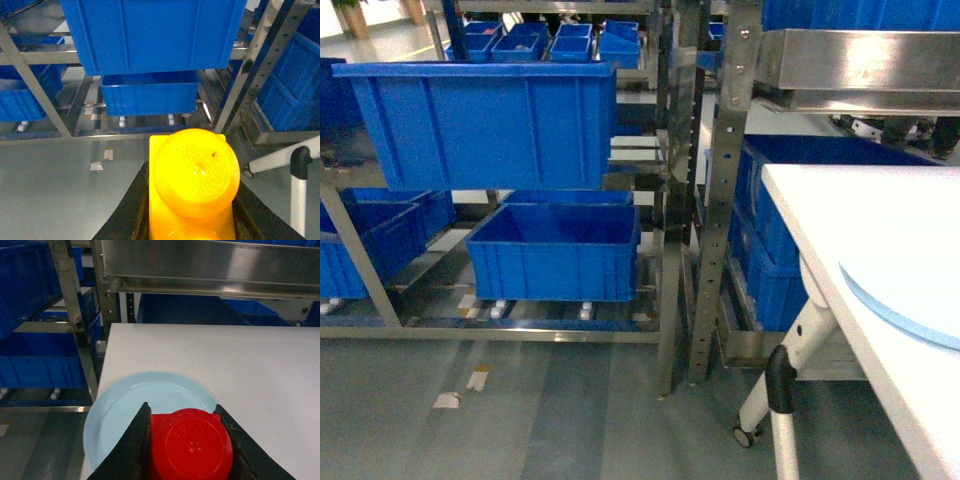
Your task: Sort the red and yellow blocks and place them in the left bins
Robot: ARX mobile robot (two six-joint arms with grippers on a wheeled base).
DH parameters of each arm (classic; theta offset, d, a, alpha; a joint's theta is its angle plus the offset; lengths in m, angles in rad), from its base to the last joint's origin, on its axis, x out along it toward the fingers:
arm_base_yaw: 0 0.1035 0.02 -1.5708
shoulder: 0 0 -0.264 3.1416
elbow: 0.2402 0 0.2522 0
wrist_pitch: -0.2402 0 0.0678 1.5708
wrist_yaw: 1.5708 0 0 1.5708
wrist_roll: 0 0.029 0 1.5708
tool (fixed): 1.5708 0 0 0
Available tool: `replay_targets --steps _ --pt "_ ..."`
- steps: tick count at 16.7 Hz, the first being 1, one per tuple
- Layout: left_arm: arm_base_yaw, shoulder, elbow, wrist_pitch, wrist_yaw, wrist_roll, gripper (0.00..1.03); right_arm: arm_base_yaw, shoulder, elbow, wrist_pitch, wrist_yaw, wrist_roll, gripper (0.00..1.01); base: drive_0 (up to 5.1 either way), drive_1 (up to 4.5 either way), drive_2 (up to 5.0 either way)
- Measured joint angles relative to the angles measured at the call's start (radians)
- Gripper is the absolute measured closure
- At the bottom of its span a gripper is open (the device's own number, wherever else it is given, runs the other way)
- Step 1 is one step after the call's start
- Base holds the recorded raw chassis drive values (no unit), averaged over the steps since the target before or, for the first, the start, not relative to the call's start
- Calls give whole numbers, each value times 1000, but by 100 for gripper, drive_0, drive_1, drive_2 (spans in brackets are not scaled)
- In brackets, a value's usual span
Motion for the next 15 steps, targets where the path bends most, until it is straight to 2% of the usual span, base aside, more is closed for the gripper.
replay_targets --steps 15 --pt "0 0 0 -1 0 0 76 0 0 0 -3 0 0 73 -480 336 160"
